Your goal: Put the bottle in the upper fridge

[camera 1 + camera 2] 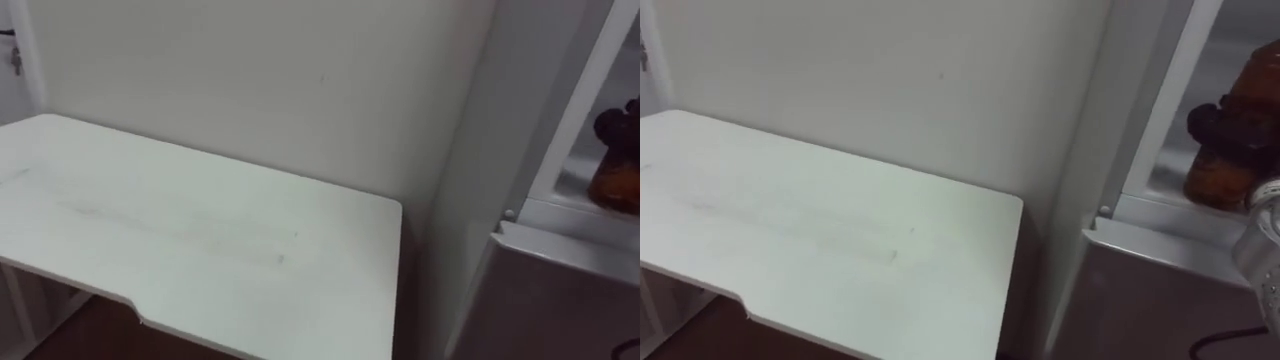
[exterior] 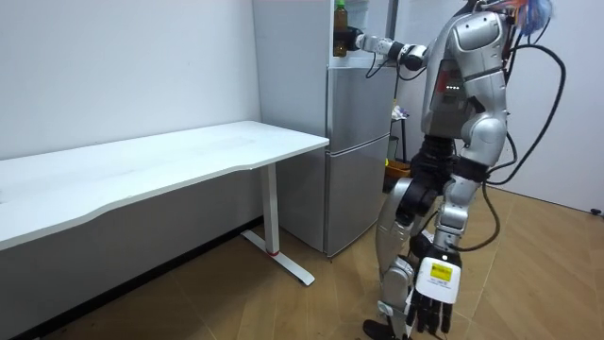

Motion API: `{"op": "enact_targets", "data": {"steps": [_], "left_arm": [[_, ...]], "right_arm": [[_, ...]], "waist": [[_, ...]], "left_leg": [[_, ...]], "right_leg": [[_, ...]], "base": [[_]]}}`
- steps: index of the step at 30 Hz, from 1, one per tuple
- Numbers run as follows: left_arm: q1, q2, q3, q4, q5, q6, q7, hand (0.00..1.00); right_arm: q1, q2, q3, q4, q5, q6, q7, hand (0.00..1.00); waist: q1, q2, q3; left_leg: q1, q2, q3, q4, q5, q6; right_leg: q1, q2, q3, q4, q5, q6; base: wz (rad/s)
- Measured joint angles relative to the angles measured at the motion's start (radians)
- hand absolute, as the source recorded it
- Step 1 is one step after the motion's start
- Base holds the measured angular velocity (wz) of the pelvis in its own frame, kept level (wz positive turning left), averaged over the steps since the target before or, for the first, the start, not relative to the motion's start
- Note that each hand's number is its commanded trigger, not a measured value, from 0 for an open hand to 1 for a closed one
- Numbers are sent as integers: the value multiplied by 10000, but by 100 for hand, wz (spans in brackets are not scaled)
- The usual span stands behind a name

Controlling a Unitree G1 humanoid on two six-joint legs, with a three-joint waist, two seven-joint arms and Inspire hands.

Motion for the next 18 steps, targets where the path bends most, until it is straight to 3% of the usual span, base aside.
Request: {"op": "enact_targets", "data": {"steps": [4, 10, 13, 17, 18], "left_arm": [[-4, 36, 1, -145, 3, 66, 7, 0], [-10, 195, -59, -601, -13, 75, 151, 0], [-50, 343, -430, -751, -20, 85, 352, 0], [-158, 373, -537, -751, -31, 86, 414, 0], [-211, 382, -617, -748, -56, 114, 421, 0]], "right_arm": [[-22, -10, 30, 366, -46, -430, -349, 100], [-22, -14, 45, 550, -224, -922, -984, 100], [-22, -94, 189, 859, -350, -1265, -1194, 100], [-154, -184, 345, 1551, -325, -1730, -1345, 100], [-341, -204, 454, 1901, -323, -1800, -1386, 95]], "waist": [[98, -76, -53], [148, 10, -15], [234, 54, -9], [345, 88, 20], [368, 88, 24]], "left_leg": [[-551, 20, -237, 308, 3, -92], [-1143, 39, -572, 702, 53, -173], [-1388, 54, -719, 879, 55, -191], [-1558, 58, -919, 1057, 90, -240], [-1628, 58, -977, 1141, 94, -241]], "right_leg": [[-323, 90, 61, 4, 7, -11], [-595, 257, 91, 7, 23, -37], [-725, 328, 71, 35, 24, -40], [-760, 396, 75, 34, 53, -163], [-806, 404, 71, 27, 19, -250]], "base": [[12], [16], [12], [12], [14]]}}
